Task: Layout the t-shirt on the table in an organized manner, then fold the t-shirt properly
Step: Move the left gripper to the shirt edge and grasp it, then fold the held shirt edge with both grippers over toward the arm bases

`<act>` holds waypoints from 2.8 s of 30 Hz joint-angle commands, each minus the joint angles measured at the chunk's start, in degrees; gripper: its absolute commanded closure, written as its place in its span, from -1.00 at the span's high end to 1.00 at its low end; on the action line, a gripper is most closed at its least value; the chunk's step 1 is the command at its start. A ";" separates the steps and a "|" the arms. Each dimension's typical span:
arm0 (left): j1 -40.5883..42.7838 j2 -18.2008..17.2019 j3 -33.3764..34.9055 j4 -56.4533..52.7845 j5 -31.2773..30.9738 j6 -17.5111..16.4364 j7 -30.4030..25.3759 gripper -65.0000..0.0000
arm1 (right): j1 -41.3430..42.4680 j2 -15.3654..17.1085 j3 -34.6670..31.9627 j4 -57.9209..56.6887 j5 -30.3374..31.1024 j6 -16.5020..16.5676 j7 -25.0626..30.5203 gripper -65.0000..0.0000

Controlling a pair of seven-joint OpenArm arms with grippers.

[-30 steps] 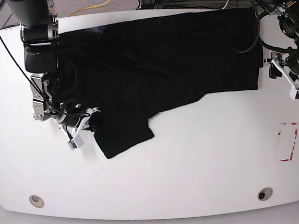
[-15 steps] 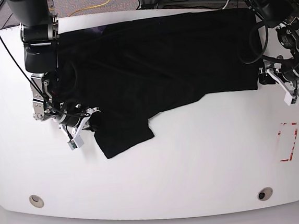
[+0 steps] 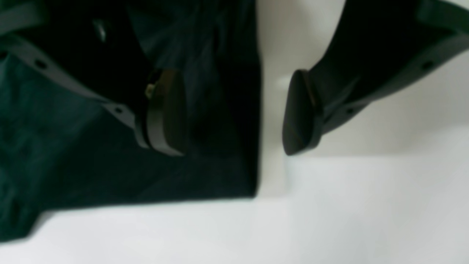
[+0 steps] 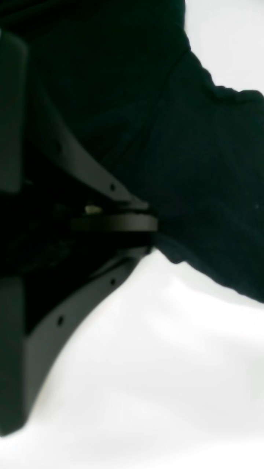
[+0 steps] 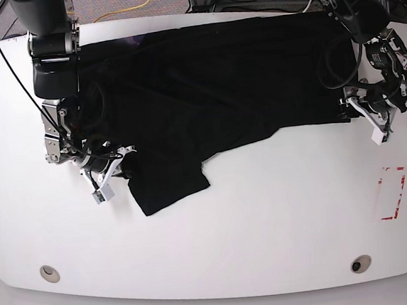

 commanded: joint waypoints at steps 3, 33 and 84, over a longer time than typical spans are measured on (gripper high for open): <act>-0.86 -0.27 2.36 0.11 -0.09 -0.08 0.29 0.18 | 0.94 0.61 -0.02 0.57 -0.38 0.06 -0.53 -0.99; -2.70 -0.27 7.46 0.55 0.17 -0.08 -0.76 -1.00 | 1.21 1.05 0.07 2.42 -0.38 0.06 -0.71 -0.99; -3.14 -5.02 7.29 9.78 -0.27 -0.08 1.44 -1.00 | -14.88 3.78 12.99 44.27 0.05 0.06 -25.32 -0.99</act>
